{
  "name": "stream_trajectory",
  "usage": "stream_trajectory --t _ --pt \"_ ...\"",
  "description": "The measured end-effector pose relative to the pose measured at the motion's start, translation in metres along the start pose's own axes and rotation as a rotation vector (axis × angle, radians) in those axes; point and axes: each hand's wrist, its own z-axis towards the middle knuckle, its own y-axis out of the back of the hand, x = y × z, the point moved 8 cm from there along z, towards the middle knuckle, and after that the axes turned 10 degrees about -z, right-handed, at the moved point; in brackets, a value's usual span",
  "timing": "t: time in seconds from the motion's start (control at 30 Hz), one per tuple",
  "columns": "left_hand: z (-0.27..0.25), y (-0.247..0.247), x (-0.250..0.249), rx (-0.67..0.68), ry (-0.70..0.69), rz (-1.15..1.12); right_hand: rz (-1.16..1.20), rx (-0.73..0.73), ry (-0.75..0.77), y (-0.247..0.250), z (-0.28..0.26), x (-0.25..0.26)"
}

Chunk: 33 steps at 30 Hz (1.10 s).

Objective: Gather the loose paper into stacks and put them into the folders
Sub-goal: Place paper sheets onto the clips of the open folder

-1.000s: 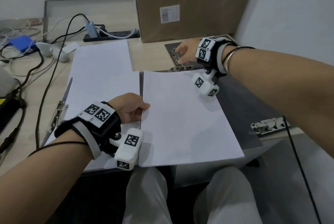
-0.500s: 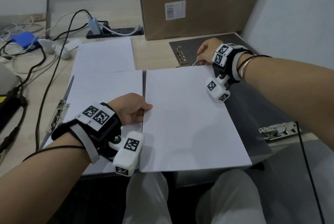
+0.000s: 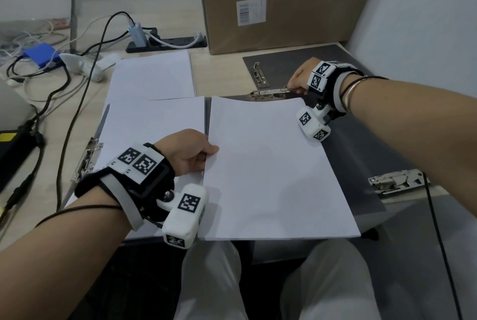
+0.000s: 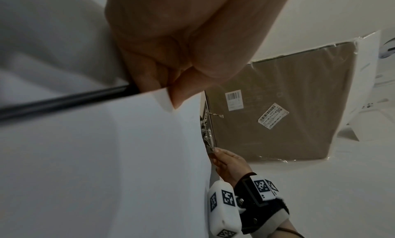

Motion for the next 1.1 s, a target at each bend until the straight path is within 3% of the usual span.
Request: stream_trajectory --t 0.3,0.87,1.0,1.1 --pt "-0.001 0.003 -0.001 0.037 -0.016 -0.021 0.008 0.013 0.021 0.007 -0.002 0.005" --pt "0.018 -0.006 -0.004 -0.067 0.005 -0.021 0.013 0.000 0.061 0.011 -0.003 0.011" --pt "0.019 -0.012 -0.004 -0.068 0.018 -0.004 -0.118 -0.013 0.124 0.011 -0.006 0.022" --pt "0.021 -0.014 -0.004 -0.071 0.018 0.025 -0.023 -0.020 0.133 0.011 -0.008 0.025"
